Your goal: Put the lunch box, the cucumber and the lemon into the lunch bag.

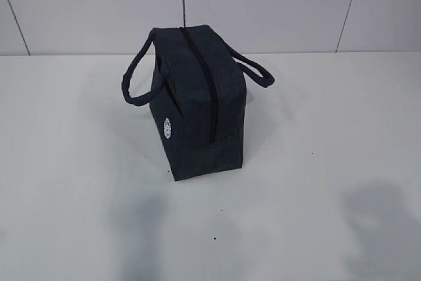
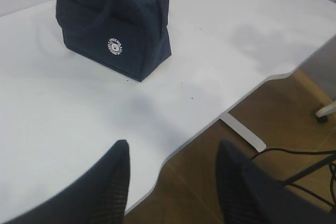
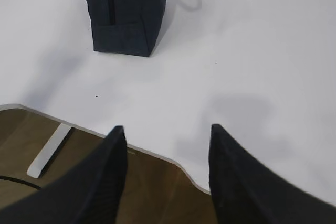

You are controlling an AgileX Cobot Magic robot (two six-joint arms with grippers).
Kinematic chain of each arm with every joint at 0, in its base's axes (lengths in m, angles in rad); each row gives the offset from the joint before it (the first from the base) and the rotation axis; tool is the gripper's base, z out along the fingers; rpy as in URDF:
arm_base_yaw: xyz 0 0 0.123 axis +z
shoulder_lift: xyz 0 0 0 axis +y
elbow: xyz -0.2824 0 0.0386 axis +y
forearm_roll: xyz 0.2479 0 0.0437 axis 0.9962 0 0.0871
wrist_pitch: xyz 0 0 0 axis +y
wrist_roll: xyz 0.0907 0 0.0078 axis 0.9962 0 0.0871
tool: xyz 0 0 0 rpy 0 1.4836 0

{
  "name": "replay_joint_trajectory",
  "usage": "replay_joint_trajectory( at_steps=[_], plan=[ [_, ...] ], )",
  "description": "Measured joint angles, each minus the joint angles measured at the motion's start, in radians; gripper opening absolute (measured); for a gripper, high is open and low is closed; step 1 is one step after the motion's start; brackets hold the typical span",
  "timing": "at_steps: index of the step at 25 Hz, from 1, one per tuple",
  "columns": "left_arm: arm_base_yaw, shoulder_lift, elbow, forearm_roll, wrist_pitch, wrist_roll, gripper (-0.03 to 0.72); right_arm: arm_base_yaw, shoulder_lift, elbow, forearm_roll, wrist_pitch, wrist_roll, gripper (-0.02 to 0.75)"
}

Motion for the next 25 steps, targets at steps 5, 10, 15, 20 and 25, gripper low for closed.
replay_joint_trajectory(
  at_steps=[5, 10, 15, 20, 25],
  plan=[
    [0.0, -0.096, 0.003, 0.03, 0.052, -0.047, 0.33, 0.0, -0.077, 0.035, -0.076, 0.05, 0.036, 0.379],
    [0.0, -0.141, 0.003, 0.079, 0.102, -0.052, 0.293, 0.0, -0.087, 0.073, -0.09, 0.056, 0.04, 0.379],
    [0.0, -0.149, 0.008, 0.165, 0.128, -0.075, 0.287, 0.0, -0.121, 0.14, -0.094, 0.056, 0.04, 0.379],
    [0.0, -0.156, 0.098, 0.193, 0.126, -0.086, 0.281, 0.0, -0.141, 0.154, -0.105, 0.035, 0.04, 0.377],
    [0.0, -0.156, 0.16, 0.2, 0.058, -0.088, 0.271, 0.0, -0.142, 0.171, -0.113, 0.009, 0.042, 0.377]
  ],
)
